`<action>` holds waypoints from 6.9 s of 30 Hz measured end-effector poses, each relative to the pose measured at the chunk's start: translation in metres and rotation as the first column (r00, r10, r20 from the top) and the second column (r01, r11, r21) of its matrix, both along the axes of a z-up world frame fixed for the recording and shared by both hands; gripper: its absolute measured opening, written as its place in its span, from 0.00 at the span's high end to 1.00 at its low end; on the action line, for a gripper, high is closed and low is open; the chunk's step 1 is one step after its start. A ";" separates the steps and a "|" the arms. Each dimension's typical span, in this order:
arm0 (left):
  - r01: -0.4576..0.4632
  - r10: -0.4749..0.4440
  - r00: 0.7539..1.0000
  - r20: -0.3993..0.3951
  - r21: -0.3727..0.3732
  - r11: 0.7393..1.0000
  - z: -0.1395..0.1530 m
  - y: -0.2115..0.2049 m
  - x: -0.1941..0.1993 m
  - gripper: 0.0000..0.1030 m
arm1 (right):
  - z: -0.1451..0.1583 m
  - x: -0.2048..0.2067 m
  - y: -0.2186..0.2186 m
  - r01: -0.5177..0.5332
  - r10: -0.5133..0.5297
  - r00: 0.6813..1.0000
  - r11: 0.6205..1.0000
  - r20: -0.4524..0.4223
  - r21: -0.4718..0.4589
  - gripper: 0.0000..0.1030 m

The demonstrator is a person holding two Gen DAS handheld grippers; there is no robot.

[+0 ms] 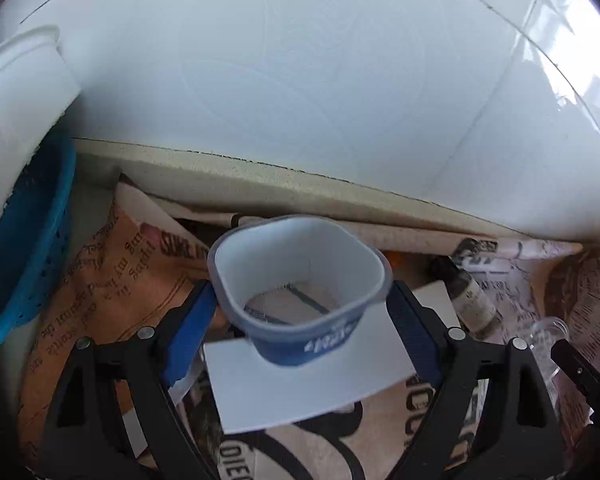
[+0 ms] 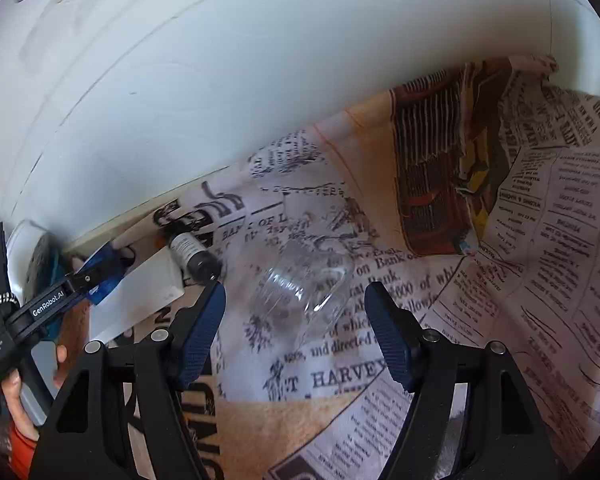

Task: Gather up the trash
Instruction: 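Grasp the blue-and-white plastic cup with the left tool while the right tool grasps the clear plastic bottle, then carry the cup and clear bottle with both tools down to the bucket, then open both tools to drop the cup and clear bottle into the bucket, then raise both open tools from the bucket back up to the counter, then grasp the white rectangular box with the left tool while the right tool grasps the small dark bottle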

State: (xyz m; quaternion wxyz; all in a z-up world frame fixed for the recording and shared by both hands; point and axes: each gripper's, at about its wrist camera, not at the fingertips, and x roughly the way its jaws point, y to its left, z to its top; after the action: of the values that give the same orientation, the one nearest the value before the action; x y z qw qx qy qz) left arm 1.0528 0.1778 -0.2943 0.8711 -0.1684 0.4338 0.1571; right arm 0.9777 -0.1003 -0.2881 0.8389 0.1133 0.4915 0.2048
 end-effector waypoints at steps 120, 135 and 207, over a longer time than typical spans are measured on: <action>0.169 -0.240 0.900 -0.365 -0.215 0.962 -0.480 -0.133 -0.609 0.32 | -0.350 -0.532 -0.001 -0.313 0.288 0.929 0.946 -0.232 -0.082 0.42; 0.158 -0.208 0.918 -0.337 -0.169 0.973 -0.398 -0.114 -0.615 0.31 | -0.314 -0.531 0.001 -0.322 0.286 0.928 0.938 -0.238 -0.126 0.40; 0.216 -0.237 0.959 0.154 0.140 0.966 0.146 -0.077 -0.230 0.20 | 0.168 -0.171 -0.020 -0.099 0.160 0.909 0.980 0.385 -0.174 0.15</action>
State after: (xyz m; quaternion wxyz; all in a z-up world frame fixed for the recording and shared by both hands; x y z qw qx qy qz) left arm 0.8232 0.1008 -0.1488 0.9257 -0.0767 0.3642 0.0677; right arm 0.8067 -0.1205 -0.1205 0.9116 -0.0269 0.3318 0.2412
